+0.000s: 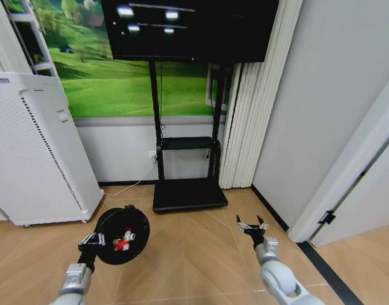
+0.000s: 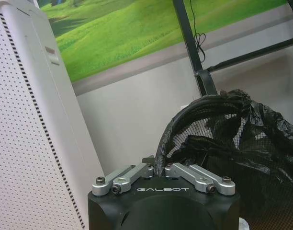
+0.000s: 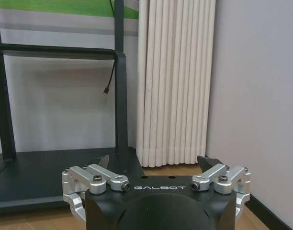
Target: Pick up the trash bin and place the garbage on the floor into it.
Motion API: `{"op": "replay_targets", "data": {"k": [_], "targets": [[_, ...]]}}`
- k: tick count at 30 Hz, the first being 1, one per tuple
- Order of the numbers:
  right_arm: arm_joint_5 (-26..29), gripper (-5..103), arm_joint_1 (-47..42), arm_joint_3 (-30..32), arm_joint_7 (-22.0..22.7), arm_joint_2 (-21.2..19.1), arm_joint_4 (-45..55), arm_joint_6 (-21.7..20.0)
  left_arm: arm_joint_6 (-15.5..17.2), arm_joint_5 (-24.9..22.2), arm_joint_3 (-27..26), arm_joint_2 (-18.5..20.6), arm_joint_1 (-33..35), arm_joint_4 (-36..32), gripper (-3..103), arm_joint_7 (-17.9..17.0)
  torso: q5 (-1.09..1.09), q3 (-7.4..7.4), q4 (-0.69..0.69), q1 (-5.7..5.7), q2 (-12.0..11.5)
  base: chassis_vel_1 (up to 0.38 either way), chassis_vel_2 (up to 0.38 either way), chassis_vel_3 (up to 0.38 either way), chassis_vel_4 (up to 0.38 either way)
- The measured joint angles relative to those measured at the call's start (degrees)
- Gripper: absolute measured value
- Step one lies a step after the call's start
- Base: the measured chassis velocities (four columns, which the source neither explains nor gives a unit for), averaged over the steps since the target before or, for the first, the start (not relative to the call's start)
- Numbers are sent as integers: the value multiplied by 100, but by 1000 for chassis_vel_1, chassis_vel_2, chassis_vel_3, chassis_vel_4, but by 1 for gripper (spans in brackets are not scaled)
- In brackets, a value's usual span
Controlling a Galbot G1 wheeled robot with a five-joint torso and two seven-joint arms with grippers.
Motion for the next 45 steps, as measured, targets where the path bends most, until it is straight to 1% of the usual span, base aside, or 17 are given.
{"op": "replay_targets", "data": {"k": [1,2,3,5,6,7,9,11,12,13,14,16,21,45], "targets": [[0,100,0,0,0,0,0,0,0,0,0,0,0,0,4,0,0,0,0,0,0,0,0,0,0],[34,100,-84,108,-48,-1,86,-116,-8,-4,-9,-12,8,-13,4,1,0,0,-1,0,0,0,0,0,0],[120,100,-222,325,-220,-35,246,-313,-27,-16,-21,-30,16,-34,4,5,0,0,-2,0,0,0,0,0,0],[136,100,-245,367,-257,-47,274,-345,-31,-19,-22,-33,16,-37,4,5,0,0,-2,0,0,0,0,0,0],[213,100,-326,554,-461,-107,351,-428,-51,-34,-34,-48,15,-50,4,6,-1,0,-2,0,0,0,0,0,0],[248,100,-359,639,-619,-137,362,-438,-66,-40,-39,-60,15,-53,4,7,0,0,-1,0,0,0,0,0,0],[257,100,-371,673,-692,-150,363,-438,-74,-42,-41,-65,15,-53,4,8,0,0,-1,0,0,0,0,0,0],[285,100,-427,790,-1105,-206,364,-381,-131,-48,-65,-98,44,-57,4,10,0,0,-1,0,0,0,0,0,0],[285,100,-427,790,-1105,-206,364,-381,-131,-48,-65,-98,44,-57,4,10,0,0,-1,0,0,0,0,0,0],[286,100,-432,796,-1251,-206,362,-314,-155,-51,-80,-110,65,-57,4,12,0,0,-1,0,0,0,0,0,0],[286,100,-432,796,-1251,-206,362,-314,-155,-51,-80,-110,65,-57,4,12,0,0,-1,0,0,0,0,0,0],[279,100,-411,752,-1470,-177,303,-158,-209,-62,-118,-123,114,-57,4,13,0,0,0,0,0,0,0,0,0],[251,100,-370,679,-1536,-136,231,-47,-223,-70,-139,-112,137,-55,4,14,1,0,0,0,0,0,0,0,0],[238,100,-348,647,-1510,-129,208,-27,-197,19,22,-183,35,57,4,8,0,1,-2,0,0,13,14,-12,-14]]}}
